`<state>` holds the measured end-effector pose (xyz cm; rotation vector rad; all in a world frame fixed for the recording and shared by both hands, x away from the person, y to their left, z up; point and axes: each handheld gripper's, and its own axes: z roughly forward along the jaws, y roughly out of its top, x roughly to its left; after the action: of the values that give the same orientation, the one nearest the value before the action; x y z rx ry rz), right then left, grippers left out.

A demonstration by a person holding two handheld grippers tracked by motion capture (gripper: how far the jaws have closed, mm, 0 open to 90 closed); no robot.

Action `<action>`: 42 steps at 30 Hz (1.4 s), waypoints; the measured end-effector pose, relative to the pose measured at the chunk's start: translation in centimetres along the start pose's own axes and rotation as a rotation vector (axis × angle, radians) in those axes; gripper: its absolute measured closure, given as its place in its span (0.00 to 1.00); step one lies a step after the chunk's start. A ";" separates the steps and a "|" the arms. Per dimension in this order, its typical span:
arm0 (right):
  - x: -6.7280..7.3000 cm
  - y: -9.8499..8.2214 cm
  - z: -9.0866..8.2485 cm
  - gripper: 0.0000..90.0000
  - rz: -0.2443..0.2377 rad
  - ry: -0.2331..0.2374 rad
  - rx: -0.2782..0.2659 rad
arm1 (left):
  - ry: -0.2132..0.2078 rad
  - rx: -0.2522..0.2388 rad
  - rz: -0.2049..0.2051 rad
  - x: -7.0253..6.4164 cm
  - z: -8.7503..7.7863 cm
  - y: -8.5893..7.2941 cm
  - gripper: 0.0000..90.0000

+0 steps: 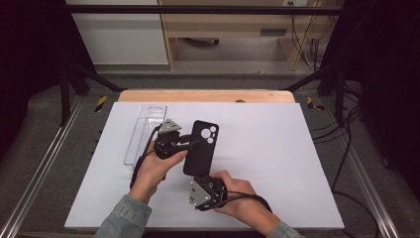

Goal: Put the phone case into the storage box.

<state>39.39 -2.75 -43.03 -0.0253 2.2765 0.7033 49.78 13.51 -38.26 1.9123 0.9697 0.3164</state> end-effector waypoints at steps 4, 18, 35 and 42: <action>0.0 0.0 0.0 0.99 -0.002 0.001 0.000 | -0.002 -0.001 -0.004 0.1 0.0 0.0 0.66; 0.1 0.0 0.1 0.99 -0.010 0.008 0.001 | 0.031 -0.032 -0.019 0.2 -0.4 0.1 0.81; 0.1 0.0 0.2 0.99 -0.032 0.007 -0.002 | 0.024 -0.020 -0.056 0.6 -0.2 -0.2 0.77; 0.1 0.0 0.1 0.99 -0.026 0.007 0.000 | 0.005 -0.020 -0.067 0.8 -0.1 -0.3 0.77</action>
<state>39.37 -2.62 -43.17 -0.0571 2.2794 0.6906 50.10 14.28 -38.57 1.8574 1.0282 0.2900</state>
